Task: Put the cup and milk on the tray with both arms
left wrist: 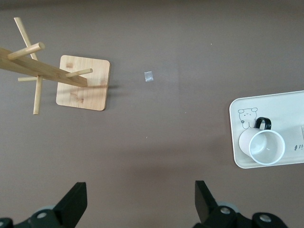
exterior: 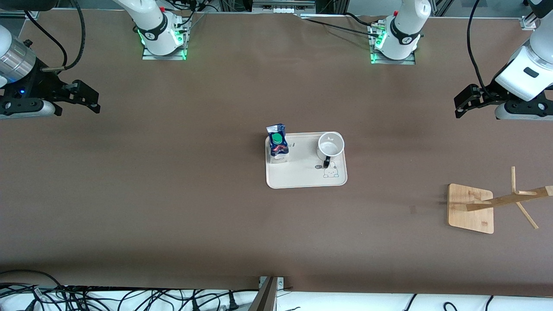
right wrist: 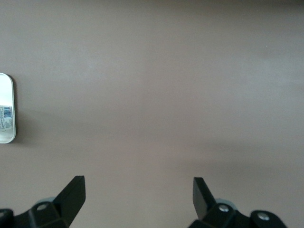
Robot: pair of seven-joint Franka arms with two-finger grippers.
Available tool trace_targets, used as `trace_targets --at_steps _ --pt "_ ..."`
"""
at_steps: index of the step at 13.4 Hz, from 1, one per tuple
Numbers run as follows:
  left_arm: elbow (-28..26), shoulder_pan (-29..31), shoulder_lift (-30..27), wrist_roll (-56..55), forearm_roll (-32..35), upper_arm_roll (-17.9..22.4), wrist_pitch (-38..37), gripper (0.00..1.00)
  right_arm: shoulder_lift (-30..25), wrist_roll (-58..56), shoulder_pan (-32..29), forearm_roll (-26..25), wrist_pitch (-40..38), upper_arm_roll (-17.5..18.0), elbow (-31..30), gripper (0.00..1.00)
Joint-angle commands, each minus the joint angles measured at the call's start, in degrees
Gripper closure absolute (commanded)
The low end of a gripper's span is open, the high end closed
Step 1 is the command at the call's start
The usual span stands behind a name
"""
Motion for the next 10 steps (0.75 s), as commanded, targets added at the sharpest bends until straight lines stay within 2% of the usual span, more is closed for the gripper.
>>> trace_targets --at_steps 1,10 --pt "0.7 -0.2 -0.3 1.1 -0.4 0.1 -1.1 0.0 0.5 -0.5 -0.5 0.5 -0.8 0.2 1.3 0.0" --pt "2.3 -0.5 1.0 1.1 -0.4 0.0 -2.2 0.0 0.5 -0.4 -0.5 0.6 -0.8 0.1 1.2 0.0"
